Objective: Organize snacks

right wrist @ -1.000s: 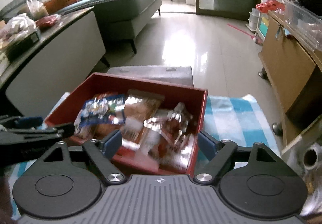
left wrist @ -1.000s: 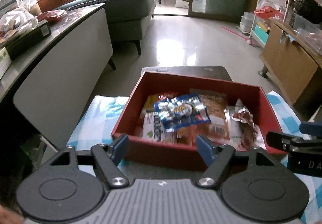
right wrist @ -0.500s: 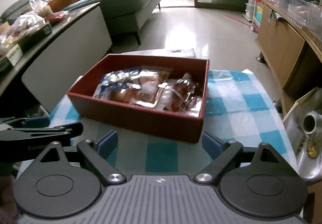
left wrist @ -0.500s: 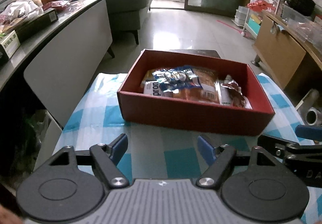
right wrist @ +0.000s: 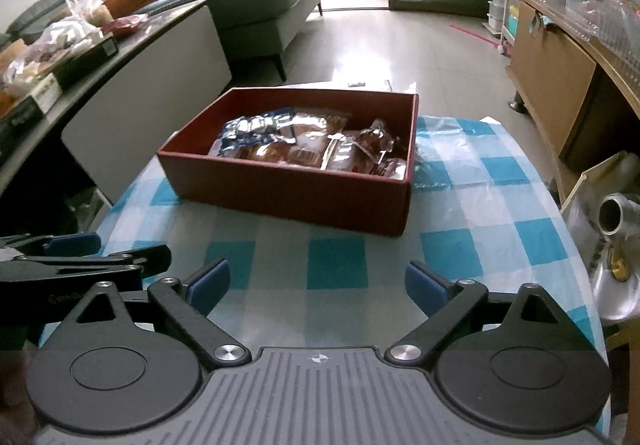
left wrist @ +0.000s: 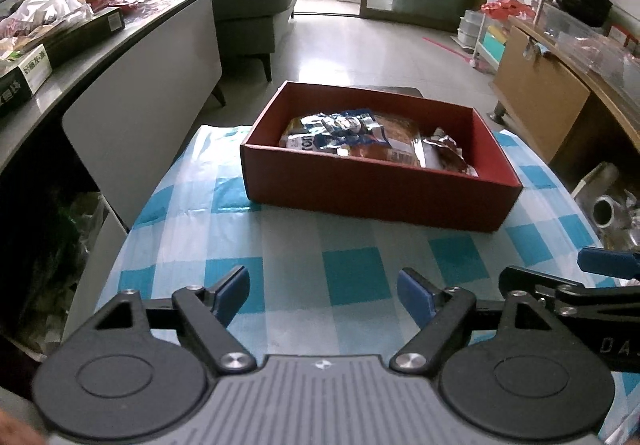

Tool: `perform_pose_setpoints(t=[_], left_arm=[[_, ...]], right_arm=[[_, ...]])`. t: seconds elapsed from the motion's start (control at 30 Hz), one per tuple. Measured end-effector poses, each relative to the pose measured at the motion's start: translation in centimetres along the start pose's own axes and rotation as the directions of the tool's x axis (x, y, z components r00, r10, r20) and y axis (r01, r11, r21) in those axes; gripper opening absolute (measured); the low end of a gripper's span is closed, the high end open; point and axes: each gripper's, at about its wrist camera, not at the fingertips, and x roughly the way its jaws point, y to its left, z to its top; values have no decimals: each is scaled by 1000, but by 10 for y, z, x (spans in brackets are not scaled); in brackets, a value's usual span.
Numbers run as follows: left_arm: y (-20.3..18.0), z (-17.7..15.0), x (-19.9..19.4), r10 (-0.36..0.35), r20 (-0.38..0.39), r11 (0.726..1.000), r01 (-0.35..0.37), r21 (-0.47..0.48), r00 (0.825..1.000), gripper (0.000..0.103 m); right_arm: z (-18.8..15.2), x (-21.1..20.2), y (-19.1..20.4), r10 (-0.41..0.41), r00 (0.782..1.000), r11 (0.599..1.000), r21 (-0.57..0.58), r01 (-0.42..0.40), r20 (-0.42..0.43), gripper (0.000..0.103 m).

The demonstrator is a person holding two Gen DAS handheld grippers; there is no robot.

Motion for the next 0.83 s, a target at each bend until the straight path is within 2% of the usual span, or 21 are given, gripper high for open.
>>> perform_pose_setpoints(t=[0.83], left_arm=[[-3, -32, -32, 24, 36, 999, -25, 29, 999, 77]], right_arm=[[-30, -29, 9, 14, 1000, 1000, -9, -13, 9, 99]])
